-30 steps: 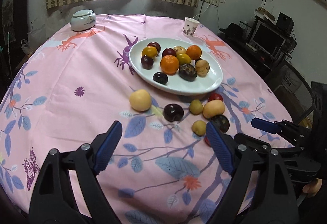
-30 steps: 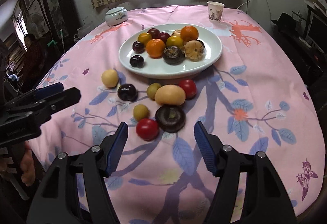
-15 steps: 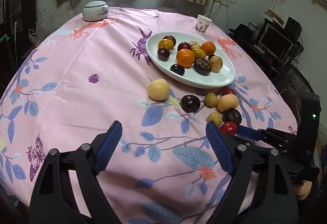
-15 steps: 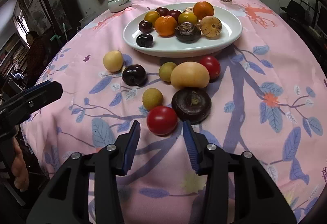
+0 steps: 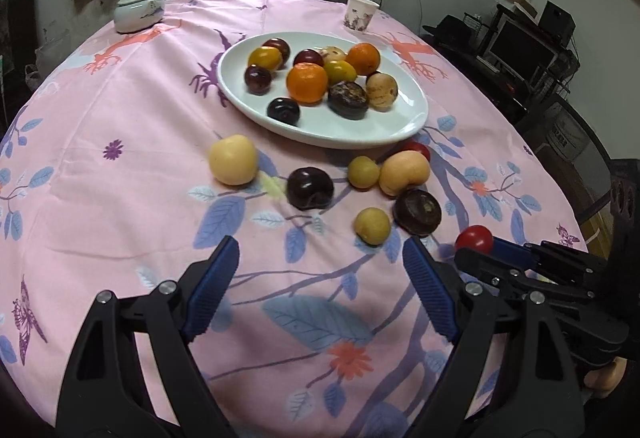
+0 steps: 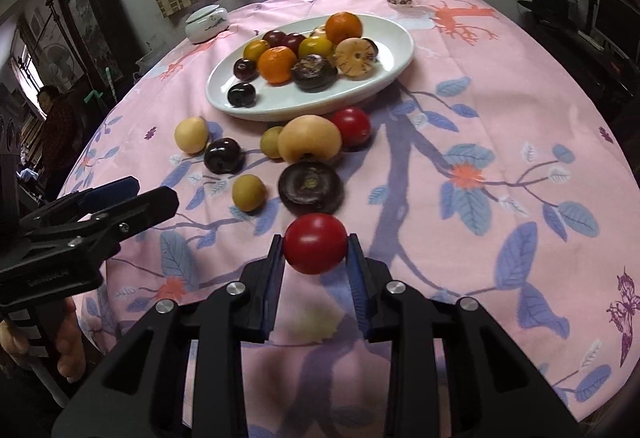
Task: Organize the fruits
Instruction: 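Grasp a small yellow-green plum with the left tool while the right tool holds the tomato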
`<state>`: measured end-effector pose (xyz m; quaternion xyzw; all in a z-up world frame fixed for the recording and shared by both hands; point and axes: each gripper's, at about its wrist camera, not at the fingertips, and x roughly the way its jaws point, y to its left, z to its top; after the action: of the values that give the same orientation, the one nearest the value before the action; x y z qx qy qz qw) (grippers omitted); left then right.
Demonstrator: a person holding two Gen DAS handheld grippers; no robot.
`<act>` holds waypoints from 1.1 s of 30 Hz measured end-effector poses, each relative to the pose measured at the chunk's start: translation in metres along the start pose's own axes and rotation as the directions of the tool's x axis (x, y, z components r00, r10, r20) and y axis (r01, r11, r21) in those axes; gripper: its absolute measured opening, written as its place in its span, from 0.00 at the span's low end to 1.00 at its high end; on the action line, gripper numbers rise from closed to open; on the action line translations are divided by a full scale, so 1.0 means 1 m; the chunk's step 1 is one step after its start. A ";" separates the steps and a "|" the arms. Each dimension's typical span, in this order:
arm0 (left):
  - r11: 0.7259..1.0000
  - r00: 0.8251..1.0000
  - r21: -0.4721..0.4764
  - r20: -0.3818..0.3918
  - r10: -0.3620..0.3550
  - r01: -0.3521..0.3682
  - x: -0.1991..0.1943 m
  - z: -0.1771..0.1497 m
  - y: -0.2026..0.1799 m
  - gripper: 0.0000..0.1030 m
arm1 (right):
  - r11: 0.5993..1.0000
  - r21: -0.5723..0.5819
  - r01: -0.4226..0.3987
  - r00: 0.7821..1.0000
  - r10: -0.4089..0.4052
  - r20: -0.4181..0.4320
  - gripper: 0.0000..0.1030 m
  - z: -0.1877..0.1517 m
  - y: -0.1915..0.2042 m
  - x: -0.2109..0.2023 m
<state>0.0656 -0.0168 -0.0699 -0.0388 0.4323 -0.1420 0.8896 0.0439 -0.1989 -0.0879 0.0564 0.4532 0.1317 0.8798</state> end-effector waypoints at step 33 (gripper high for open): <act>0.998 0.999 0.063 0.039 -0.030 0.028 -0.017 0.000 -0.012 0.25 | 0.999 0.006 -0.050 0.999 0.050 -0.009 0.30 0.005 0.007 -0.012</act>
<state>0.0531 -0.0236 -0.0540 -0.0202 0.4093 -0.1675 0.8967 0.0402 -0.1949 -0.0742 0.0698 0.4559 0.1525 0.8741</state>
